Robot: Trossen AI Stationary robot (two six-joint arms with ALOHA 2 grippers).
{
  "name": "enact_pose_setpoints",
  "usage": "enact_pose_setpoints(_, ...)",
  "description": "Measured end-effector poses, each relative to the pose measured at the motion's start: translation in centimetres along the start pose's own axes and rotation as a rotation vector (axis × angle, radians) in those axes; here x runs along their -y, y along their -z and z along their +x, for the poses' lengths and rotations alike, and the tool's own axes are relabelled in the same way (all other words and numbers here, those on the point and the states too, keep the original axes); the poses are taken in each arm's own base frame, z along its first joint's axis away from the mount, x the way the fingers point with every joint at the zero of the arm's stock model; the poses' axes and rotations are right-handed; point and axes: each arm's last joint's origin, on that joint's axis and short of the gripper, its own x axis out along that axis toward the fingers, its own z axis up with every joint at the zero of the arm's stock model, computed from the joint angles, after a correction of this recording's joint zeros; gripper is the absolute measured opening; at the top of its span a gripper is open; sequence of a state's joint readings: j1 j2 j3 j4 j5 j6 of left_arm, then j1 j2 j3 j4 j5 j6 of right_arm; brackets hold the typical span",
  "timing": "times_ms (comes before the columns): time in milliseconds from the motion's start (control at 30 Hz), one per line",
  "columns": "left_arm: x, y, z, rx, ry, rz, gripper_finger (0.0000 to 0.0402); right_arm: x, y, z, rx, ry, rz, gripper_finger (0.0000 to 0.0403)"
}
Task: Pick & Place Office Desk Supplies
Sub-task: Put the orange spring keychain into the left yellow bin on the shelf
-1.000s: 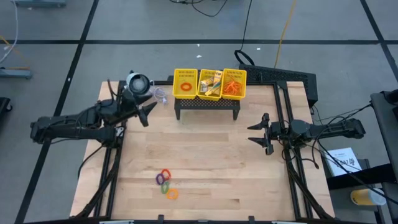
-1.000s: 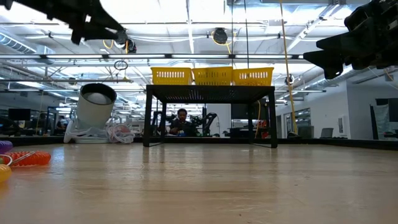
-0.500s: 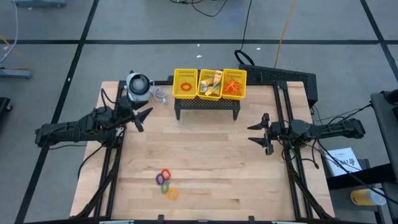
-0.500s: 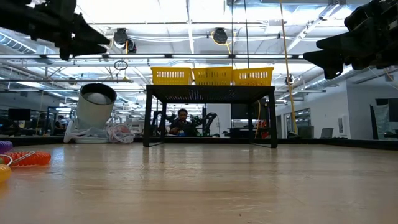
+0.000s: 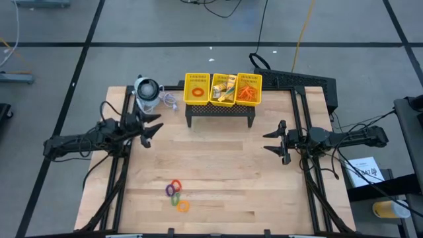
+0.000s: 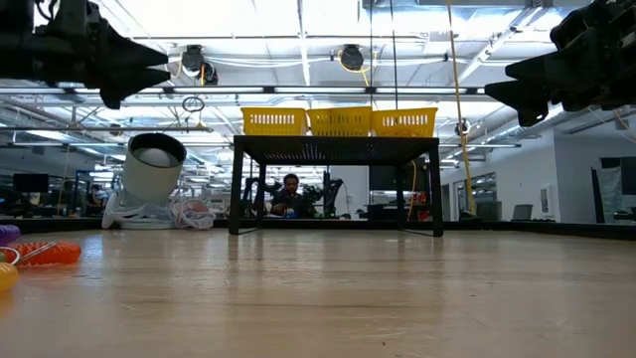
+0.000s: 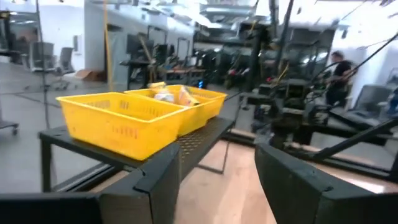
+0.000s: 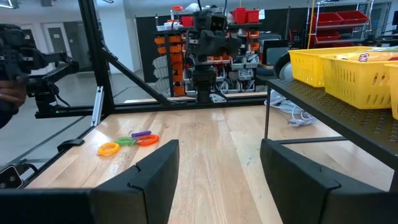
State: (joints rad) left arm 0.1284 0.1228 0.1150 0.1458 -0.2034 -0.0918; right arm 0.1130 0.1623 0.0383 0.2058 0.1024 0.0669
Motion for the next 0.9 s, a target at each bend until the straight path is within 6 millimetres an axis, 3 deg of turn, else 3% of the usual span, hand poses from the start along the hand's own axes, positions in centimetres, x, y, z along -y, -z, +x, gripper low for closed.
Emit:
enact_pose_setpoints(233, 0.1, 2.3, 0.2, -0.015, 0.090, -0.085, 0.0214, 0.0, 0.0, 0.0, 0.000, 0.000, 0.000, 0.0215)
enact_pose_setpoints(500, 0.3, 3.6, 0.6, -0.136, 0.142, -0.238, 0.0214, 0.0, 0.0, 0.0, 0.000, 0.000, 0.000, 0.0215)
enact_pose_setpoints(900, 2.5, 4.6, 2.9, -0.325, 0.146, -0.228, 0.0214, 0.0, 0.0, 0.0, 0.000, 0.000, 0.000, 0.0215)
